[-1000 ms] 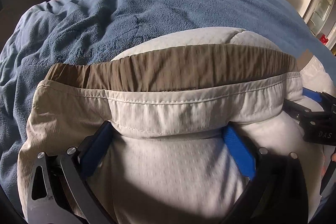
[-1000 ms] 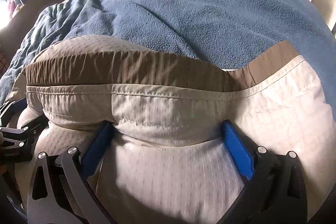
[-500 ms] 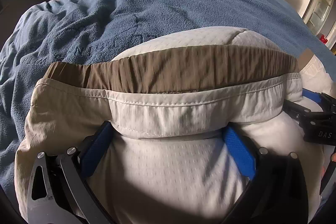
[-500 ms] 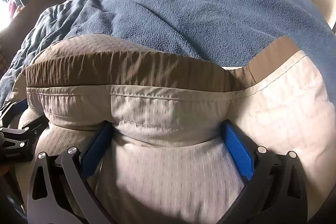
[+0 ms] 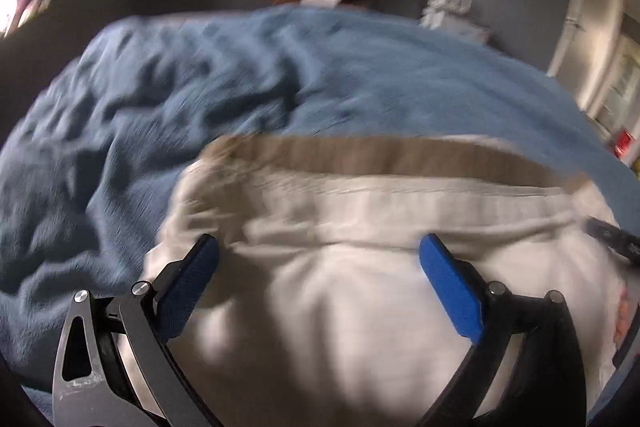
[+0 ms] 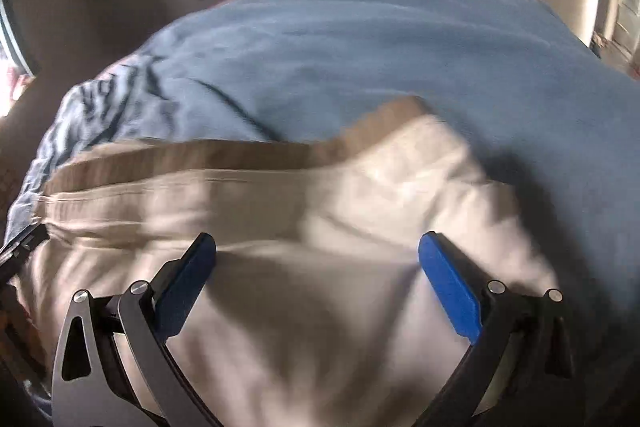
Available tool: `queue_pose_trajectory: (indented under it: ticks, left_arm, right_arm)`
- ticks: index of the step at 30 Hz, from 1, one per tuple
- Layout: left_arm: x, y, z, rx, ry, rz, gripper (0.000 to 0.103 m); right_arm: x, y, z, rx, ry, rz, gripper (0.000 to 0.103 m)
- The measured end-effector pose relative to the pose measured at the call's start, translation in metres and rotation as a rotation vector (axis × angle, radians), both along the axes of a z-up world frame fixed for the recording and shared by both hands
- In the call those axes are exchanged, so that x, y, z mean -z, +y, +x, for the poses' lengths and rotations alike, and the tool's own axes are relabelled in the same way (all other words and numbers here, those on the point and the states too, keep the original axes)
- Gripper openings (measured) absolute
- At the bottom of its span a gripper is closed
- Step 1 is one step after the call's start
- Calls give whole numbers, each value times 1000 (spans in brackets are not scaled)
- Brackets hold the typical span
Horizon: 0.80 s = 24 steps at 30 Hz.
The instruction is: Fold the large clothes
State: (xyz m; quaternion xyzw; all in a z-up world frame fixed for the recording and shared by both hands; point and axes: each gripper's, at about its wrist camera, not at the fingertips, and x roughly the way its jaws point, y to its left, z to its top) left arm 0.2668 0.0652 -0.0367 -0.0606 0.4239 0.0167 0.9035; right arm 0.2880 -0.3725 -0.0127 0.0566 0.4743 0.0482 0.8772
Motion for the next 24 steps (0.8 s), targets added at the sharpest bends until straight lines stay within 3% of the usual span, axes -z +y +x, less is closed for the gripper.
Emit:
queue_pose_trajectory:
  ticks: [2,3,6,11,13,16,19,21,24]
  left_arm:
    - [13,21,11,-45,77,-73,97]
    - [19,25,16,-50,103,-83,98]
    - [28,26,25,-45,148,-55,98]
    - [38,33,30,-53,173,-101,98]
    - [31,30,24,-45,159,-69,98]
    - [13,24,-1,-28,101,-33,96]
    - [-5,10,-41,57,42,-46,96]
    - [-6,-3,-67,132,57,-46,96]
    - [4,-24,-99,211,95,23,96]
  right_arm:
    - [9,-13,7,35,35,-77,96]
    - [14,-20,11,45,49,-70,96]
    - [25,-26,18,62,61,-63,96]
    - [35,-33,21,84,57,-15,96]
    - [28,-28,15,69,48,-47,96]
    - [1,-27,-14,24,-17,-78,96]
    - [-25,-17,-59,-80,-91,-38,96]
    - [-31,-8,-85,-165,-87,-44,96]
    - [-26,-4,-119,-225,-47,-99,96]
